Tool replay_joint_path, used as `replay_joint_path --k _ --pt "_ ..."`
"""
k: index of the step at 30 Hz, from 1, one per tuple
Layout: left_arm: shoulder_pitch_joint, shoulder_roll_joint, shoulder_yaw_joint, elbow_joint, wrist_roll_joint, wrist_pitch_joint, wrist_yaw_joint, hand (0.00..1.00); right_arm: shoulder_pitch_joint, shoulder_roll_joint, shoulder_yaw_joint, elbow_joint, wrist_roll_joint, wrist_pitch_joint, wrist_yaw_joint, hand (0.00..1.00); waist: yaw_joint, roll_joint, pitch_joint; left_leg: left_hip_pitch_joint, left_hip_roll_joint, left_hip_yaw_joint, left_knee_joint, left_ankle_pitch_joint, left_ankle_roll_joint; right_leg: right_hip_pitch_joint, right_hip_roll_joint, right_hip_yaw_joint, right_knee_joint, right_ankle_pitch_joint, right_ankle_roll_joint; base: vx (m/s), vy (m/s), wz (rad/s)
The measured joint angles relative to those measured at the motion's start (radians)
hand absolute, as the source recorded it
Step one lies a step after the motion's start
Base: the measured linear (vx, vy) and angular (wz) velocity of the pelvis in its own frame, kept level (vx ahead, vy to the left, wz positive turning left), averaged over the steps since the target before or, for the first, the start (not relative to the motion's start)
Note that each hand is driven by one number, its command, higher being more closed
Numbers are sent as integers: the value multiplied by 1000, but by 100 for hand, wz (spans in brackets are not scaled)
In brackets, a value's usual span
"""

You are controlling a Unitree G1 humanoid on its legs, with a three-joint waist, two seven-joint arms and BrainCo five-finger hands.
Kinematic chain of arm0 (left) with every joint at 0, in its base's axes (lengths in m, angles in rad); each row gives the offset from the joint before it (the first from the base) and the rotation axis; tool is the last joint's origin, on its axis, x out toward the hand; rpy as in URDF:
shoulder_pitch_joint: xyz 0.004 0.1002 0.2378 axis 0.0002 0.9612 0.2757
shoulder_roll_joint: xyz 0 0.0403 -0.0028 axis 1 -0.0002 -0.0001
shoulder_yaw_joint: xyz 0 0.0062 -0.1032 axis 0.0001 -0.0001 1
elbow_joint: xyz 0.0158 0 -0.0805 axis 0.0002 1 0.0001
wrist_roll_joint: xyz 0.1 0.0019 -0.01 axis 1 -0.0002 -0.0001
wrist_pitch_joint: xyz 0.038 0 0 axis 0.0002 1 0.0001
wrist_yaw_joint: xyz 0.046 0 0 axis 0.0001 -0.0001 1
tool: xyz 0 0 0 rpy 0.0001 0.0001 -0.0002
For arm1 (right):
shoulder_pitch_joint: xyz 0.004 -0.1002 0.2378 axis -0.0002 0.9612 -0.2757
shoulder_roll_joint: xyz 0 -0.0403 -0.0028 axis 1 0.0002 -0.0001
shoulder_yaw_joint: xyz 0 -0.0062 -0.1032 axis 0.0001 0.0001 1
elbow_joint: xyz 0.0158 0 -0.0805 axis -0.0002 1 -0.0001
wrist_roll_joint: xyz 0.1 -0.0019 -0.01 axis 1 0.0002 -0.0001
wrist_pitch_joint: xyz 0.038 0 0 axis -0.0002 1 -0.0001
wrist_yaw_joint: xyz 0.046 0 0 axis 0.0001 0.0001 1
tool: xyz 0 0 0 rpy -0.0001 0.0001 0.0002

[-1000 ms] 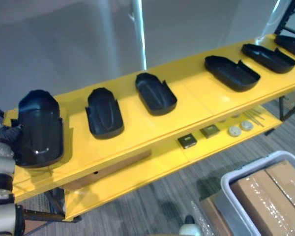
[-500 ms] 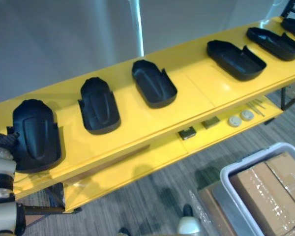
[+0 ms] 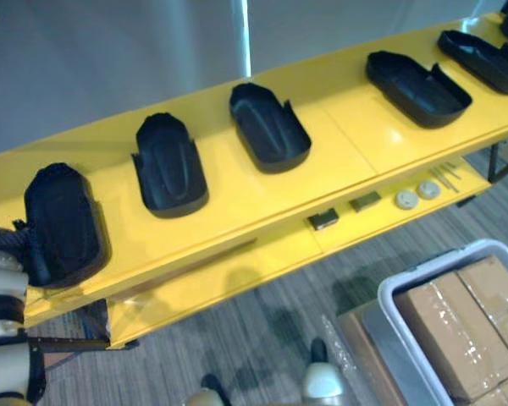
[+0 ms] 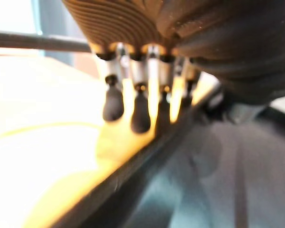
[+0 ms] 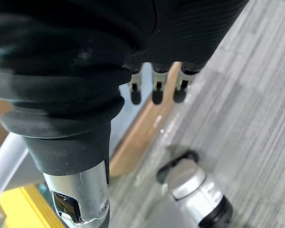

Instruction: Walk over and take plastic housings, then place them on the shelf

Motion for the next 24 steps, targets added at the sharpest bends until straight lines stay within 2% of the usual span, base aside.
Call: replay_joint_path --k 4,7,10,12,13,15,16,19,21,22,24 --pt "-21 -2 7 0 -1 20 36 0 -9 0 1 -1 3 -1 1 0 2 -1 24 -10 7 -1 26 -13 1 -4 0 1 7 0 0 -3 1 -1" --pt "-27 -17 20 0 -1 60 84 0 -9 0 2 -3 9 -1 -2 0 0 -2 30 -17 10 -1 34 -16 2 -7 1 1 7 0 0 0 0 0" --pt "-28 -39 34 -2 -42 108 191 0 -10 1 15 -2 9 -1 -3 0 0 -2 30 -23 13 -2 36 -16 2 -12 4 1 7 0 1 0 0 0" --pt "-33 -46 61 -3 -86 124 318 0 -10 4 23 -1 9 -4 -4 0 0 -2 30 -23 14 -2 35 -16 2 -11 5 1 7 1 1 0 0 0" --pt "-50 -46 89 -8 -125 119 425 0 -9 6 30 2 9 -6 -6 0 1 -2 30 -23 14 -2 36 -16 2 -11 5 0 7 1 1 0 0 0" --pt "-74 -46 111 -12 -150 104 490 0 -7 8 37 3 9 -8 -6 0 4 -3 30 -22 13 -3 35 -16 2 -9 5 0 7 1 1 0 0 0" --pt "-86 -46 129 -57 -164 50 580 0 -7 14 42 3 8 -13 -6 0 6 -2 30 -17 13 -3 35 -16 2 -5 5 0 7 1 1 0 0 0" --pt "-102 -46 129 -131 -192 -30 645 0 -5 16 43 2 8 -13 -6 0 8 -2 29 0 13 -3 32 -16 2 12 5 0 4 1 1 0 0 0" --pt "-126 -46 129 -219 -194 -128 699 0 -5 16 43 2 7 -13 -5 0 11 1 25 13 12 -2 27 -15 2 25 5 -1 0 1 1 0 0 0" --pt "-127 -46 129 -243 -194 -152 709 0 -5 16 43 1 7 -13 -5 0 11 3 24 13 12 -2 27 -15 2 25 5 -1 0 1 1 0 0 0" --pt "-128 -46 128 -318 -201 -235 712 0 -4 16 42 2 6 -13 -3 0 11 9 20 26 11 1 14 -10 -5 29 5 0 -2 2 2 -18 -11 -4"
